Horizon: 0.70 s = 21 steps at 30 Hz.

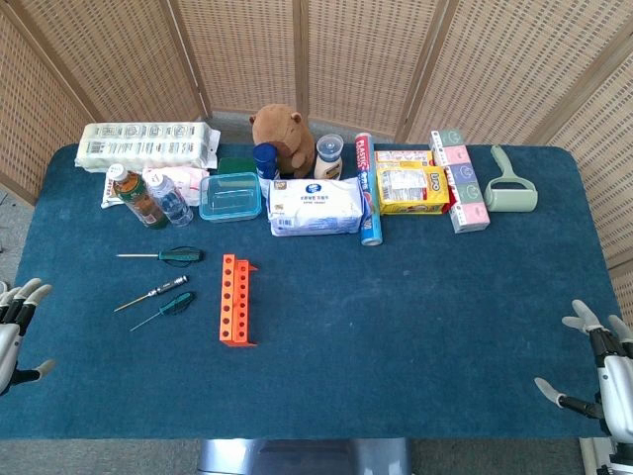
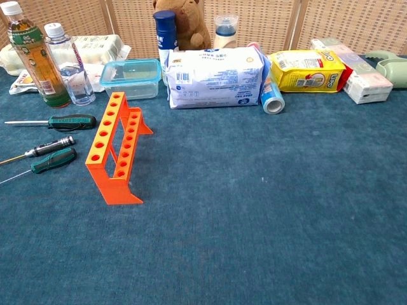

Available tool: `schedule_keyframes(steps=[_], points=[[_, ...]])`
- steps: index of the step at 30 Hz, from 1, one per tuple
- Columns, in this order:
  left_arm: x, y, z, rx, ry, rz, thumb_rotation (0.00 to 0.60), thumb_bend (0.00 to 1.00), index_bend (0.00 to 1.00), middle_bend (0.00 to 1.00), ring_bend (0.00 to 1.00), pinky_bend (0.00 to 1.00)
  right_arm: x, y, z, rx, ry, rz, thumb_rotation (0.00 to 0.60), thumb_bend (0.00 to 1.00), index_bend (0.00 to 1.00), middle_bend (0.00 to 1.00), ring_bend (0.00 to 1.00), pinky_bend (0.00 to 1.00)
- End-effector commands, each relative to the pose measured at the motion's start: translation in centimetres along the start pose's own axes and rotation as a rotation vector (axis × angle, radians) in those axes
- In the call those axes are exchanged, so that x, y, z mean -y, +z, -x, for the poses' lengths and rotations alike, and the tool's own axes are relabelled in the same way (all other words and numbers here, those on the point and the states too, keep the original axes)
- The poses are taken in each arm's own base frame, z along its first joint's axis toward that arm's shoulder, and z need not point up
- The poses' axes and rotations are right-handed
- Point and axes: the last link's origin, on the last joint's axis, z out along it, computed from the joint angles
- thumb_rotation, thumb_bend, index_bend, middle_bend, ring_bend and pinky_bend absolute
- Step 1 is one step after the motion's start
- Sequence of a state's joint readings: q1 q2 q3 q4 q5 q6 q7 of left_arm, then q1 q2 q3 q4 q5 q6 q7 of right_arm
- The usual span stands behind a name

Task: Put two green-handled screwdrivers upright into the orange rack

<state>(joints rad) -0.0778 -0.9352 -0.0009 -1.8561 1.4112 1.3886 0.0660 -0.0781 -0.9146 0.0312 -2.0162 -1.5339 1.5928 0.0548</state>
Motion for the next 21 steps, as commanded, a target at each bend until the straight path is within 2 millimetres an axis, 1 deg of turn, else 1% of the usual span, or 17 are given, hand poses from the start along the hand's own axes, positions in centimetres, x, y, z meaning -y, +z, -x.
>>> schedule_keyframes(steps=[1,5,6,8,9,10,11,12,13,14,15,16,18,21], points=[[0.0,0.0,0.0,0.002,0.0,-0.001,0.6,0.15,0.0,0.0,0.0,0.07,0.0,0.0,0.0,-0.001,-0.001,-0.002,0.6,0.11,0.07,0.27,0.25,0.02],[0.1,0.0,0.1,0.007,0.002,-0.004,0.6,0.15,0.0,0.01,0.0,0.07,0.0,0.0,0.1,0.005,0.0,-0.001,0.6,0.11,0.07,0.27,0.25,0.02],[0.1,0.1,0.1,0.007,0.004,-0.003,0.6,0.15,0.0,0.04,0.02,0.07,0.1,0.0,0.1,0.006,0.002,-0.002,0.6,0.11,0.07,0.27,0.25,0.02],[0.2,0.4,0.2,0.008,0.015,-0.004,0.6,0.15,0.0,0.16,0.11,0.12,0.2,0.0,0.0,0.004,0.006,-0.007,0.6,0.11,0.07,0.27,0.25,0.02],[0.2,0.7,0.4,0.013,0.018,-0.005,0.6,0.14,0.0,0.28,0.21,0.21,0.2,0.0,0.0,0.001,0.008,-0.007,0.6,0.11,0.07,0.27,0.25,0.02],[0.1,0.9,0.5,0.015,0.017,-0.005,0.6,0.12,0.0,0.42,0.33,0.33,0.2,0.0,-0.1,0.0,0.009,-0.007,0.6,0.11,0.07,0.27,0.25,0.02],[-0.2,1.6,0.6,0.003,0.008,0.005,0.6,0.11,0.0,0.51,0.41,0.43,0.1,0.0,-0.1,-0.003,0.013,-0.005,0.6,0.11,0.07,0.27,0.25,0.02],[-0.3,1.9,0.6,-0.005,0.005,0.009,0.6,0.09,0.0,0.61,0.52,0.55,0.1,0.1,-0.2,-0.003,0.015,-0.003,0.6,0.11,0.07,0.27,0.25,0.02],[-0.5,2.5,0.7,-0.026,-0.001,0.021,0.6,0.08,0.0,0.69,0.6,0.64,0.0,0.1,-0.2,-0.003,0.019,0.0,0.6,0.11,0.07,0.27,0.25,0.02],[-0.7,3.3,1.0,-0.041,-0.004,0.031,0.6,0.08,0.02,0.73,0.65,0.69,-0.1,0.1,-0.3,0.0,0.022,0.004,0.6,0.11,0.07,0.27,0.25,0.02],[-1.0,3.8,1.3,-0.044,-0.007,0.039,0.6,0.08,0.06,0.78,0.7,0.75,-0.1,0.0,-0.3,0.003,0.024,0.003,0.6,0.11,0.07,0.27,0.25,0.02],[-1.3,4.3,1.6,-0.046,-0.01,0.047,0.6,0.08,0.11,0.81,0.74,0.79,-0.1,0.0,-0.4,0.006,0.027,-0.001,0.6,0.11,0.07,0.27,0.26,0.02],[-1.9,5.4,2.1,-0.037,-0.012,0.057,0.6,0.08,0.17,0.84,0.78,0.82,0.1,-0.2,-0.6,0.005,0.035,-0.017,0.6,0.11,0.07,0.27,0.26,0.02],[-3.1,7.1,3.0,0.024,-0.004,0.052,0.6,0.08,0.17,0.85,0.79,0.82,0.2,-0.5,-0.7,0.006,0.044,-0.03,0.6,0.11,0.07,0.27,0.26,0.02]])
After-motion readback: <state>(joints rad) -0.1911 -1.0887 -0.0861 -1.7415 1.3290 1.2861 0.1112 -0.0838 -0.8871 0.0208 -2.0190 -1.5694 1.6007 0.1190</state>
